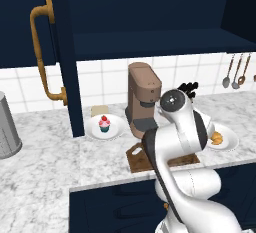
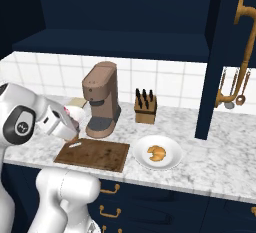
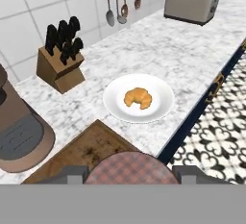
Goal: From the different types of pastries on the counter, select a croissant and place it on the cutting board. Then retrieve a jar of jam from the cabinet and place it alongside the croissant on the cutting board.
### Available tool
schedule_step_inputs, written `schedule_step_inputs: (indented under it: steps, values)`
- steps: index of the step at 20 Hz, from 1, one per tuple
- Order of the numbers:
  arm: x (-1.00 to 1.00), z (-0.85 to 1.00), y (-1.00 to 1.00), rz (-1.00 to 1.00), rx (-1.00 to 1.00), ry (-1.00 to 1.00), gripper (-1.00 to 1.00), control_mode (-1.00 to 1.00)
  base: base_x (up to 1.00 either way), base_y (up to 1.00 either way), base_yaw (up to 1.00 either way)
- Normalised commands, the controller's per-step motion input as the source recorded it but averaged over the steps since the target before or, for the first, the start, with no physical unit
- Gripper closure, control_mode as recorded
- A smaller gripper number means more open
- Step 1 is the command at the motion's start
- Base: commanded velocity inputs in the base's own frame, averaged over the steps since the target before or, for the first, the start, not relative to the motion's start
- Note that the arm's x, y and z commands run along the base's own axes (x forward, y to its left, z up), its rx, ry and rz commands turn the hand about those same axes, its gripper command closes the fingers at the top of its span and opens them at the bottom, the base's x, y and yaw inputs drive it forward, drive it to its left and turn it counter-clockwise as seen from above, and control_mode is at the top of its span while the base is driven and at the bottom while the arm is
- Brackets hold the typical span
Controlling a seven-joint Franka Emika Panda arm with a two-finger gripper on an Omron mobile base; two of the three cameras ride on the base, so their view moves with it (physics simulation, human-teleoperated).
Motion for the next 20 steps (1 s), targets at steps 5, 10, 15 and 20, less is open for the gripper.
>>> schedule_step_inputs:
  steps: [5, 10, 15, 20]
  values:
    - [0.0, -0.54, 0.01, -0.08, 0.03, -0.03, 1.0, -1.0, 0.0, 0.0, 0.0]
    - [0.08, -0.54, 0.01, -0.03, 0.01, -0.06, 1.0, -1.0, 0.0, 0.0, 0.0]
    - [0.08, -0.27, -0.19, 0.04, 0.02, -0.05, 1.0, -1.0, 0.0, 0.0, 0.0]
    - [0.17, -0.31, -0.17, 0.03, 0.0, -0.02, 1.0, -1.0, 0.0, 0.0, 0.0]
